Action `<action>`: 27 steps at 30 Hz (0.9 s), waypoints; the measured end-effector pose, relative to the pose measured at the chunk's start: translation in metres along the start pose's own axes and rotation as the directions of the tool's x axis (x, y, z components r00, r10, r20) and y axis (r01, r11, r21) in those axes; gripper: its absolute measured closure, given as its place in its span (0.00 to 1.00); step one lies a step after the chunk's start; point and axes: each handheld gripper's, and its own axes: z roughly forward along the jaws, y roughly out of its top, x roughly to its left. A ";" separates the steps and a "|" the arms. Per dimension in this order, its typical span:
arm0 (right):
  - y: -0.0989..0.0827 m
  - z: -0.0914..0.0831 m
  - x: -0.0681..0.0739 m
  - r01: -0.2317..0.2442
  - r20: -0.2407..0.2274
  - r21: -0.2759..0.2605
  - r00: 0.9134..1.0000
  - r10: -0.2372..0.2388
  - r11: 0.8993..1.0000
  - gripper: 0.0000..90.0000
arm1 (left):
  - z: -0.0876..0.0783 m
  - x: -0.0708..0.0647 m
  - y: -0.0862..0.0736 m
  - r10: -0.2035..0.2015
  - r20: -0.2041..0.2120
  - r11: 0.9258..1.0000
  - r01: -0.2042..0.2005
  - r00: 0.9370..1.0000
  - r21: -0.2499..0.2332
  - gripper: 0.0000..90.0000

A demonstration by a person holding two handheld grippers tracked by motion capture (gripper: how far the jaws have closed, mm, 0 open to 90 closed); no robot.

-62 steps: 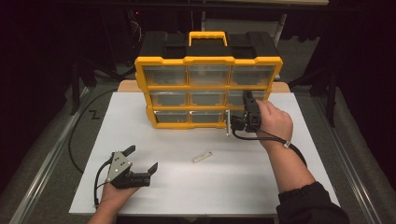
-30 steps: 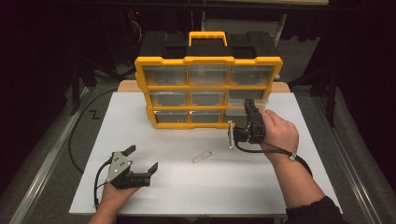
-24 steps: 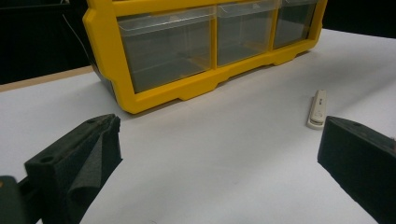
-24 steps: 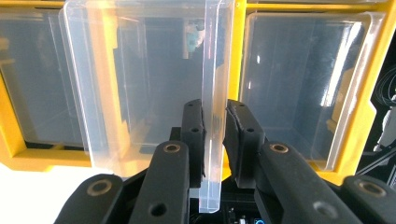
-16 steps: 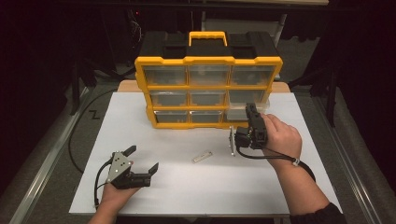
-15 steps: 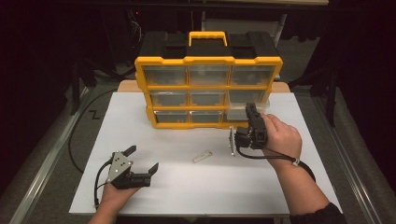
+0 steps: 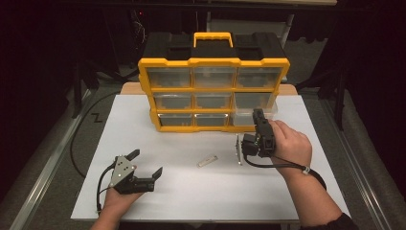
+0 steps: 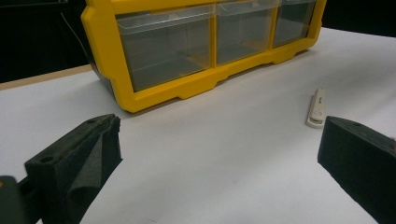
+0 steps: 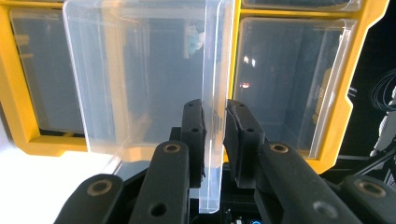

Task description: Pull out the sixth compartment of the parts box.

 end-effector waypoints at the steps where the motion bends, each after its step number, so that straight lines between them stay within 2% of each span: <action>1: 0.000 -0.001 0.000 0.001 0.002 -0.001 1.000 -0.001 1.000 0.90 | 0.000 0.000 0.000 0.000 0.000 1.000 0.000 1.000 0.000 0.00; 10: 0.000 -0.007 0.001 0.004 0.005 -0.001 1.000 -0.004 1.000 0.90 | -0.001 0.000 0.000 0.002 0.000 1.000 -0.002 1.000 0.001 0.00; 16: 0.000 -0.008 0.006 -0.019 0.009 -0.002 1.000 0.019 1.000 0.89 | -0.001 0.000 0.000 0.004 0.002 1.000 -0.004 1.000 0.003 0.00; 17: 0.000 -0.008 0.006 -0.006 0.011 -0.006 1.000 0.006 1.000 0.89 | -0.001 0.000 0.000 0.003 0.002 1.000 -0.003 1.000 0.002 0.00; 27: 0.000 -0.008 0.009 -0.016 0.019 -0.005 1.000 0.016 1.000 0.89 | 0.000 -0.001 0.000 0.006 0.004 1.000 -0.006 1.000 0.005 0.00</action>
